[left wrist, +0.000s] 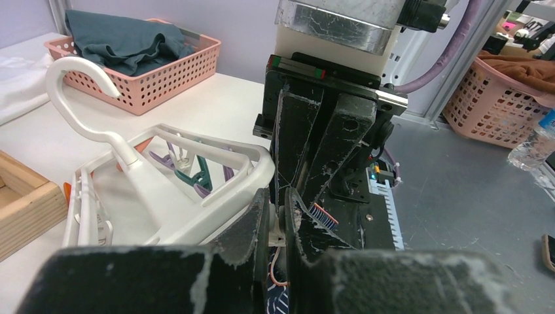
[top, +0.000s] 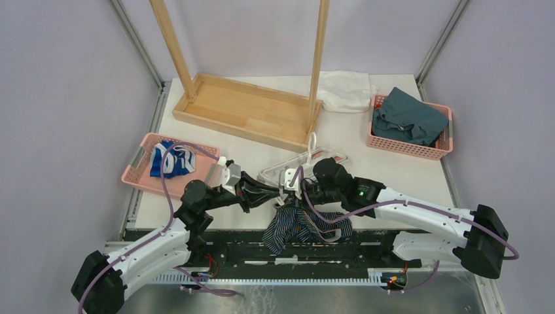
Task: Clip the underwear to the hanger
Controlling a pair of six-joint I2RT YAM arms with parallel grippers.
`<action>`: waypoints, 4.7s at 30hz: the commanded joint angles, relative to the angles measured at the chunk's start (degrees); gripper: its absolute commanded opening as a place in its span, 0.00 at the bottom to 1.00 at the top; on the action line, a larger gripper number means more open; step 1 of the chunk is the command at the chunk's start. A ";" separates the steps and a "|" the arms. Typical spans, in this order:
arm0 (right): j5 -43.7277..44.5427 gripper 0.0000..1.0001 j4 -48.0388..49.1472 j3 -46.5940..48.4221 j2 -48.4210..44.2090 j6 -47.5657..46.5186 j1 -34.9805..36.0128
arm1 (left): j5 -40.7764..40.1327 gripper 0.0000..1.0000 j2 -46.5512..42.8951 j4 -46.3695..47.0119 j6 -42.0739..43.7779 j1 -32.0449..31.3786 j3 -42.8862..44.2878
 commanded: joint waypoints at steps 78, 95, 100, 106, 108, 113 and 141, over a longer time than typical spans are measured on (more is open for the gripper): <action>14.21 0.00 -10.52 11.28 2.11 11.55 -0.58 | 3.78 0.03 -1.34 2.41 -0.01 -0.56 3.03; 8.82 0.00 -9.71 12.36 2.07 13.30 -0.67 | 3.67 0.03 -1.14 2.46 0.34 -0.70 2.94; 6.55 0.00 -10.18 12.61 1.99 13.13 -0.76 | 3.65 0.03 -1.05 2.37 0.53 -0.66 2.94; 4.86 0.00 -9.75 12.22 1.45 13.10 -0.77 | 3.56 0.03 -1.17 2.36 0.53 -0.75 2.94; 4.58 0.00 -9.22 11.91 0.92 13.29 -0.78 | 3.56 0.03 -1.23 2.33 0.53 -0.69 2.94; 3.61 0.00 -10.31 12.44 1.19 12.59 -0.76 | 3.65 0.03 -1.13 2.32 0.61 -0.72 3.09; 0.23 0.00 -12.08 5.25 -1.62 1.13 -0.92 | 2.86 0.03 -3.26 2.32 0.33 -0.77 3.04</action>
